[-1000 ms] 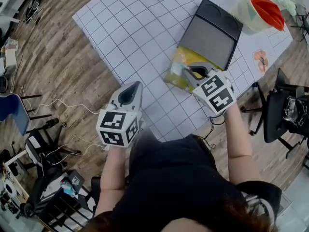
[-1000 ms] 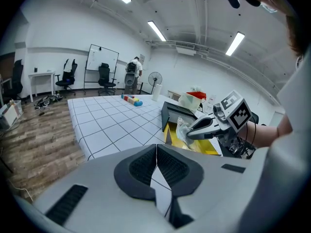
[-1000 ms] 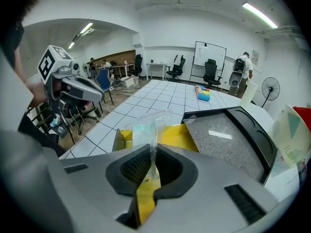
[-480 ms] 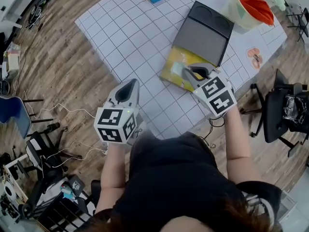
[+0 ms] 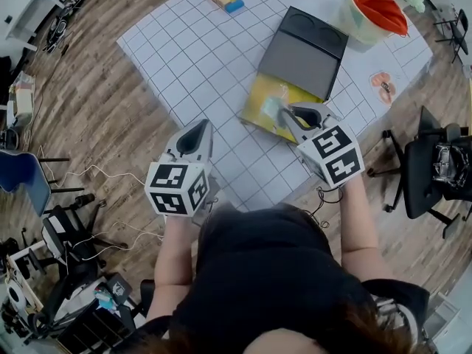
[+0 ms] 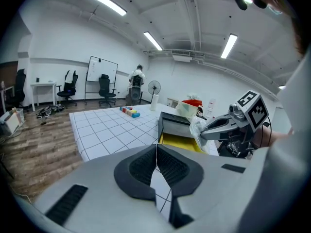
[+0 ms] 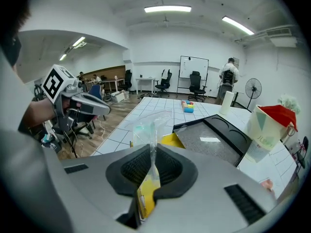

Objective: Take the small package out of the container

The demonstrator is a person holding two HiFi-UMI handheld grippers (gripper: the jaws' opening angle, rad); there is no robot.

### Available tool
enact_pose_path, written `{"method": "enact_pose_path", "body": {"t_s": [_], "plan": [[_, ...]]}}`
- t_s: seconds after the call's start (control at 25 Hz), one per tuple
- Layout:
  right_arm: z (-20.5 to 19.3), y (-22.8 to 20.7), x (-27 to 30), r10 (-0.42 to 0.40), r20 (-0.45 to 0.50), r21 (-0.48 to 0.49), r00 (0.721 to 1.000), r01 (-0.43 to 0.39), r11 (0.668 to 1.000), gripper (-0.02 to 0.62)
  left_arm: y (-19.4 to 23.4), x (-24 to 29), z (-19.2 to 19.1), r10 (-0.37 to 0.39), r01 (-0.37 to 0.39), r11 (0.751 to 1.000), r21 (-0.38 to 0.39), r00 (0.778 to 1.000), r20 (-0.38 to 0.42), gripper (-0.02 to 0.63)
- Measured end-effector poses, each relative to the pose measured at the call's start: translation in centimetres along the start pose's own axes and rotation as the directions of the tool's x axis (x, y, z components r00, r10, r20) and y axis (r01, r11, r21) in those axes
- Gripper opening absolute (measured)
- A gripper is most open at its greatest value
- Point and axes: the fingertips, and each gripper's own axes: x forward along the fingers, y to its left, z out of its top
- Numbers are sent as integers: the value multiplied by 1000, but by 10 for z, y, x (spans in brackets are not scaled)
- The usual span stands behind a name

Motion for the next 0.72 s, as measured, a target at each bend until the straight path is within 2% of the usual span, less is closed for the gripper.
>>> {"method": "enact_pose_path", "body": {"t_s": [0.32,0.72], "plan": [[10,0,-17,-38,81,76,996,32,997,35,-8,-3,4,1,-1,1000,6,1000,9,28],[9,-2,-26,-64,102,108,993,53,993,35,-11,-10,9,4,-5,1000,13,1000,28,28]]}}
